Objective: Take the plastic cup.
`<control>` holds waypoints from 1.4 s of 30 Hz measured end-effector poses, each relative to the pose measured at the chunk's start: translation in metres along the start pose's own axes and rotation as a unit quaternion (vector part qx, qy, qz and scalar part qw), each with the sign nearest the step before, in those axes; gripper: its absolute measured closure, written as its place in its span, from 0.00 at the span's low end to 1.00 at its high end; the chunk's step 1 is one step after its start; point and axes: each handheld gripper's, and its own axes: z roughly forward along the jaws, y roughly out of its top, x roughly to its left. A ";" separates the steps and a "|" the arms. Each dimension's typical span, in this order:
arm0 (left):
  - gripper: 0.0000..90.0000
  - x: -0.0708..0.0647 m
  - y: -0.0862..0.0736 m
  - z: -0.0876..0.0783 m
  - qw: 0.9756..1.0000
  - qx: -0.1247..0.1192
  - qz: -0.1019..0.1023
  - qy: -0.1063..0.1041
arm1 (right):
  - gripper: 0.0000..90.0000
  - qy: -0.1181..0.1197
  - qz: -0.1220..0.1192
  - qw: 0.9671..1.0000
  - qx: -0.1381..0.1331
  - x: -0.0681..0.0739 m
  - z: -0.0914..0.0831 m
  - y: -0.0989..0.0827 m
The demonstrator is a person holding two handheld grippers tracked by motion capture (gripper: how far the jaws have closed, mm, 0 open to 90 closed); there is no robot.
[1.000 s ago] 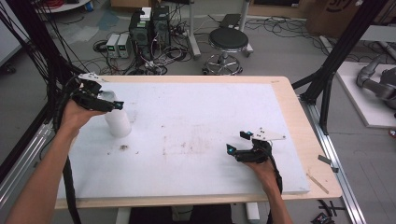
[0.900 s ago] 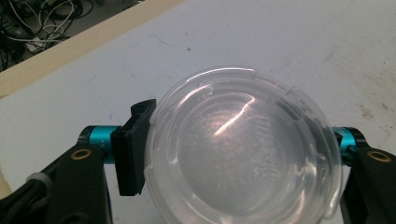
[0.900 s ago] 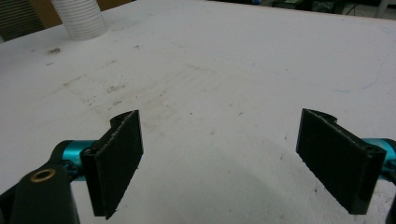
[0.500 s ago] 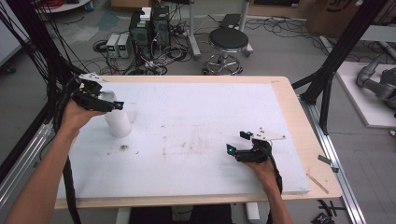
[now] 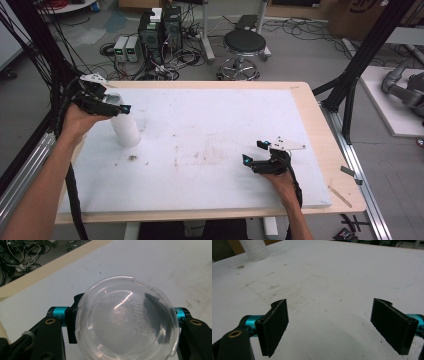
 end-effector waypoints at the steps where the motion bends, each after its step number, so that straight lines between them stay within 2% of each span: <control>1: 0.42 -0.001 0.004 -0.004 1.000 -0.003 0.001 0.000 | 0.16 -0.001 0.000 1.000 0.000 0.000 0.000 0.000; 10: 0.44 -0.010 0.047 -0.051 0.999 -0.030 0.020 0.012 | 0.16 -0.001 0.000 1.000 0.002 0.000 0.000 0.000; 17: 0.44 -0.022 0.072 -0.084 0.998 -0.043 0.042 0.022 | 0.16 0.000 0.000 1.000 0.003 0.001 0.001 0.000; 24: 0.44 -0.031 0.078 -0.090 0.997 -0.047 0.054 0.016 | 0.16 0.000 0.000 1.000 0.003 0.001 0.001 0.000; 26: 0.44 -0.036 0.077 -0.089 0.997 -0.052 0.058 0.008 | 0.16 0.000 0.000 1.000 0.003 0.000 0.000 0.000; 30: 0.44 -0.051 0.071 -0.081 0.995 -0.066 0.070 -0.027 | 0.16 0.000 0.003 1.000 0.003 0.000 0.000 0.000; 32: 0.44 -0.059 0.068 -0.075 0.994 -0.073 0.074 -0.044 | 0.16 0.001 0.004 1.000 0.002 0.000 0.000 0.000; 34: 0.44 -0.070 0.064 -0.066 0.991 -0.077 0.084 -0.069 | 0.16 0.000 0.003 1.000 0.000 0.000 0.000 0.000; 38: 0.44 -0.089 0.058 -0.053 0.984 -0.092 0.104 -0.108 | 0.16 0.001 0.005 1.000 0.007 0.000 0.001 0.000; 40: 0.44 -0.102 0.053 -0.041 0.979 -0.110 0.109 -0.133 | 0.16 0.002 0.005 1.000 0.006 -0.001 0.001 0.000; 42: 0.44 -0.112 0.048 -0.030 0.974 -0.114 0.121 -0.154 | 0.16 0.002 0.005 1.000 0.005 -0.001 0.001 0.000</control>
